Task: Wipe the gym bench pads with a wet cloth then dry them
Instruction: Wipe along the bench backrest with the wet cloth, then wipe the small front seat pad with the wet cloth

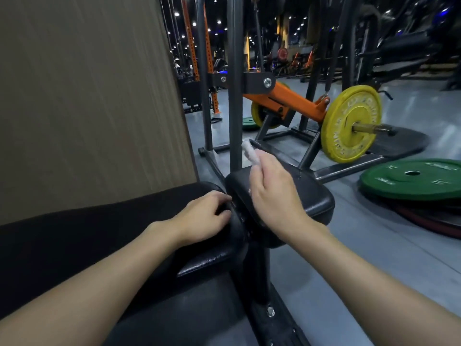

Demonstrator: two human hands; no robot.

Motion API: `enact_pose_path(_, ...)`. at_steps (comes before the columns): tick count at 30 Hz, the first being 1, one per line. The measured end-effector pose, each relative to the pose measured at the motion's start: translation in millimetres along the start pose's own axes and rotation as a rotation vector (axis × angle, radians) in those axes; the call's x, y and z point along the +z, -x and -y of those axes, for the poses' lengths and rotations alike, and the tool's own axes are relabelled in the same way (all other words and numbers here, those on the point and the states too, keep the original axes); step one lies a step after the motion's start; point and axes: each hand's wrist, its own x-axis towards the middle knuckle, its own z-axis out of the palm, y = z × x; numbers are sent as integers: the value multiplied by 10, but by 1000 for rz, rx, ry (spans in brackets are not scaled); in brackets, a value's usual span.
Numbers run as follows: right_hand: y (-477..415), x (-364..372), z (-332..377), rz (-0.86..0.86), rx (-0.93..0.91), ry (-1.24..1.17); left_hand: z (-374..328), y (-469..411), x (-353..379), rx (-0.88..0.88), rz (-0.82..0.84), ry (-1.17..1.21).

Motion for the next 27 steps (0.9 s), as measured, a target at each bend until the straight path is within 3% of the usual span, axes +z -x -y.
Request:
enact_pose_path(1, 6, -17, -109, 163, -93, 229, -7, -97, 29, -20, 46, -38)
enact_pose_path(3, 102, -5, -346, 569, -69, 605, -12, -269, 62, -20, 149, -149)
enact_pose_path(5, 202, -25, -498, 725, -85, 727, 8, -403, 68, -4, 217, -197)
enact_pose_path(7, 207, -49, -501, 727, -131, 742, 88, -489, 72, 26, 215, -185)
enact_pose_path(12, 4, 40, -480, 838, -37, 744, 284, -477, 124, 108, 163, -191)
enact_pose_path(18, 91, -44, -572, 661, -235, 769, 225, -484, 169, 87, 103, -204)
enact_pose_path(27, 5, -32, -458, 881, -77, 622, 252, -470, 196, 31, 69, -141)
